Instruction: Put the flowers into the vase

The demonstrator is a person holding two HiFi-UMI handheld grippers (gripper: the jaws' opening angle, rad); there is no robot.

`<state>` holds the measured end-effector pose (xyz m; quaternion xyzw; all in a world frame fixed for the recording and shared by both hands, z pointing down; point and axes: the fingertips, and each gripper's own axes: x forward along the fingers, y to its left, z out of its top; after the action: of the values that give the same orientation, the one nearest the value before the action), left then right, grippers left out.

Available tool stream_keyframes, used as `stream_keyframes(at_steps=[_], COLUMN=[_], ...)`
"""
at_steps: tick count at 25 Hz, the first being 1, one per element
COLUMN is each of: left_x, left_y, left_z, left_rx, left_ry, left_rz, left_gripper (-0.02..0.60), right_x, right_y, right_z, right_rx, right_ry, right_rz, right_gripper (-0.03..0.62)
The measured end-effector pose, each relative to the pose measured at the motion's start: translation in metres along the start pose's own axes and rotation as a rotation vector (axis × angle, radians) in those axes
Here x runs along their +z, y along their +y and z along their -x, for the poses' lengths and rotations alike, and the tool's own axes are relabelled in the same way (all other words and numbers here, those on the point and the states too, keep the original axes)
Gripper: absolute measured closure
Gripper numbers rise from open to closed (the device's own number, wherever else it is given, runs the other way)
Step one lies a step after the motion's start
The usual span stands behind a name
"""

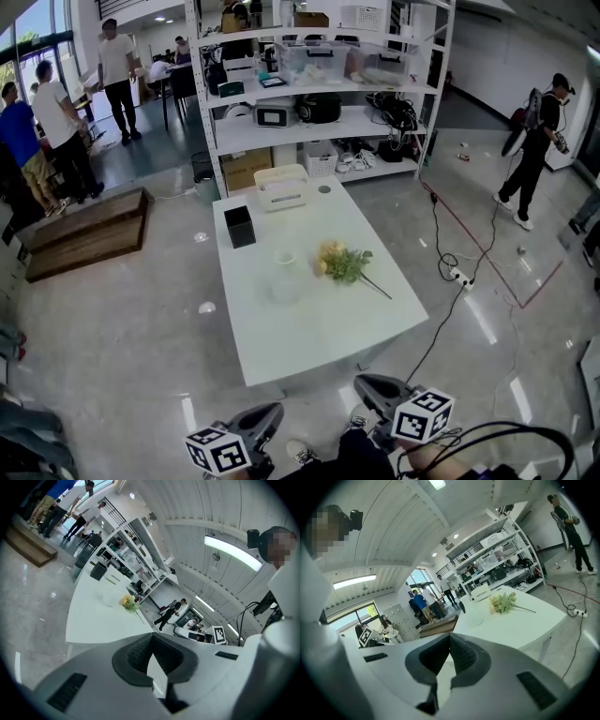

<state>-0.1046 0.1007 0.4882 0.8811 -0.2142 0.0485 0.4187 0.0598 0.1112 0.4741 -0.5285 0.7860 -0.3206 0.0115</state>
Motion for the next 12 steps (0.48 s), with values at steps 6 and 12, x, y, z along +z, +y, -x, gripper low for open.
stream_keyframes(at_steps=[6,12], left_x=[0.003,0.005], left_y=[0.002,0.002], left_z=[0.009,0.016], left_rx=[-0.002,0.003], left_ry=[-0.004,-0.007], left_rz=[-0.010,-0.022], left_gripper=[0.580,0.580], right_x=[0.006,0.010], right_y=[0.003,0.002], right_z=[-0.001,-0.005], right_rx=[-0.014,-0.018], right_ry=[-0.028,-0.046], right_rz=[0.011,0.009], right_gripper=[0.591,0.591])
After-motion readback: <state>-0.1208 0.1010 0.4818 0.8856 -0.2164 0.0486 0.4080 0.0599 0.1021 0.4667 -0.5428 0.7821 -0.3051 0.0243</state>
